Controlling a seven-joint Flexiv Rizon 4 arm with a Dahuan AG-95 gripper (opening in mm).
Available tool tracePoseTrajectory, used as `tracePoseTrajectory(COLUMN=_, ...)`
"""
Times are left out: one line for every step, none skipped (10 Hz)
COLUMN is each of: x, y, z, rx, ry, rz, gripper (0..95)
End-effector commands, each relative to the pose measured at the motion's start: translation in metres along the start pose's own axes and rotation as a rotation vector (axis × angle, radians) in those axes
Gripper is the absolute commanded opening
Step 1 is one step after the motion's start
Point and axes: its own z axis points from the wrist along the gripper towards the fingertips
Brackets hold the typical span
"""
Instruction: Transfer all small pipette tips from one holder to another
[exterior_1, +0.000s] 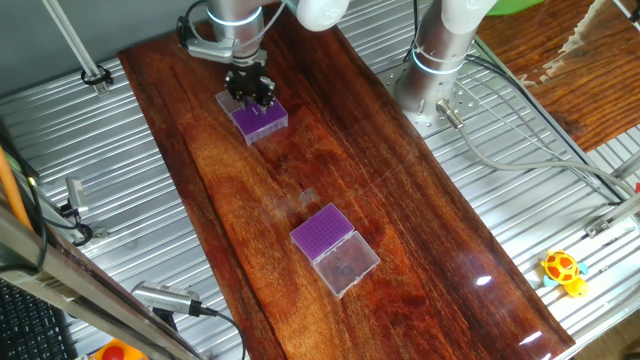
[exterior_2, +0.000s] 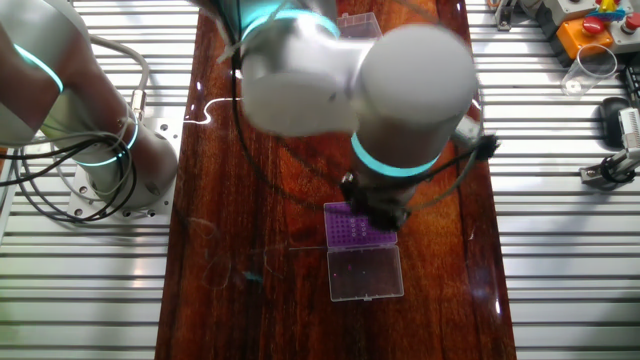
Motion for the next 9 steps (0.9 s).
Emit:
tracePoseTrajectory(x=-0.027, y=0.019, z=-0.005, rx=-0.003, ry=-0.003, rz=0.047, gripper=19.0)
tracePoseTrajectory(x=-0.039, y=0.032, z=-0.007, rx=-0.005, ry=-0.005, rz=0.081, gripper=19.0)
tracePoseTrajectory(x=-0.053, y=0.05, z=-0.01, rx=-0.001, ry=-0.008, rz=0.111, gripper=0.0)
tracePoseTrajectory(x=-0.053, y=0.05, z=-0.01, rx=0.002, ry=-0.005, rz=0.159, gripper=0.0)
tracePoseTrajectory(x=-0.053, y=0.05, z=-0.01, rx=0.004, ry=0.001, rz=0.182, gripper=0.0)
tracePoseTrajectory(x=-0.053, y=0.05, z=-0.01, rx=0.008, ry=0.016, rz=0.207, gripper=0.0)
tracePoseTrajectory(x=-0.053, y=0.05, z=-0.01, rx=-0.002, ry=0.023, rz=0.23, gripper=0.0)
tracePoseTrajectory(x=-0.053, y=0.05, z=-0.01, rx=-0.004, ry=0.025, rz=0.235, gripper=0.0)
tracePoseTrajectory(x=-0.053, y=0.05, z=-0.01, rx=-0.003, ry=0.023, rz=0.238, gripper=0.0)
